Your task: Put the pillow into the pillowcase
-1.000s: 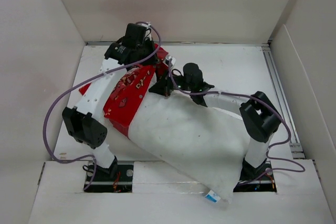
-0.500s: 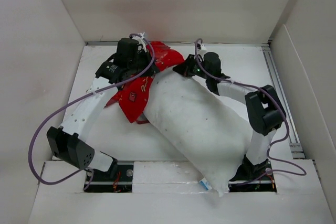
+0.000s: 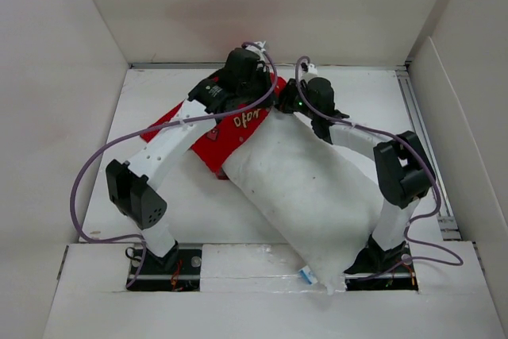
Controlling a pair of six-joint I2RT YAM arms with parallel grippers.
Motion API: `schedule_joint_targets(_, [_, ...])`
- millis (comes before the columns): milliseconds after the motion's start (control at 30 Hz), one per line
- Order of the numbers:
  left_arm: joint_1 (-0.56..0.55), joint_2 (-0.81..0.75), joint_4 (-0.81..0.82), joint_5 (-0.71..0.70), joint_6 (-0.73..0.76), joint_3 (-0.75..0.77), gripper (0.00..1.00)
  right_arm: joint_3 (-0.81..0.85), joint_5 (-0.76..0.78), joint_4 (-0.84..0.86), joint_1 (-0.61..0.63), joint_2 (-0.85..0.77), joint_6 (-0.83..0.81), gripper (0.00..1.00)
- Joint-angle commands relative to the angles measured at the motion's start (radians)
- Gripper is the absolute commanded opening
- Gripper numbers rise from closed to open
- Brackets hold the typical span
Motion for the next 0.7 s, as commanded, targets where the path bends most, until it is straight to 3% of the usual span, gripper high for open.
schedule_joint_targets(0, [-0.024, -0.042, 0.011, -0.101, -0.112, 0.028, 0.00, 0.016, 0.182, 0.026, -0.028, -0.041, 0.032, 0.02])
schedule_joint_targets(67, [-0.024, -0.065, 0.062, -0.122, -0.147, -0.076, 0.00, -0.015, 0.128, 0.063, -0.093, -0.090, 0.045, 0.14])
schedule_joint_targets(133, [-0.015, -0.076, 0.119, -0.122, -0.195, -0.150, 0.00, 0.021, 0.049, 0.037, -0.150, -0.112, 0.035, 0.59])
schedule_joint_targets(167, [-0.015, -0.065, 0.130, -0.111, -0.204, -0.161, 0.00, 0.052, 0.024, -0.004, -0.164, -0.112, 0.016, 0.96])
schedule_joint_targets(333, [-0.015, 0.022, 0.165, -0.129, -0.250, -0.170, 0.00, 0.169, -0.085, -0.292, -0.225, -0.170, -0.084, 1.00])
schedule_joint_targets(400, [-0.004, 0.047, 0.151, -0.172, -0.259, -0.143, 0.00, 0.193, -0.023, -0.548, -0.216, -0.213, -0.141, 1.00])
schedule_joint_targets(433, [0.014, 0.056, 0.139, -0.163, -0.259, -0.121, 0.00, 0.142, 0.064, -0.642, -0.186, -0.309, -0.173, 1.00])
schedule_joint_targets(500, [0.028, 0.067, 0.139, -0.154, -0.249, -0.098, 0.00, 0.115, 0.132, -0.716, -0.143, -0.343, -0.208, 1.00])
schedule_joint_targets(667, [0.028, 0.131, 0.030, -0.200, -0.175, 0.073, 0.00, -0.044, 0.165, -0.871, 0.039, -0.536, -0.301, 1.00])
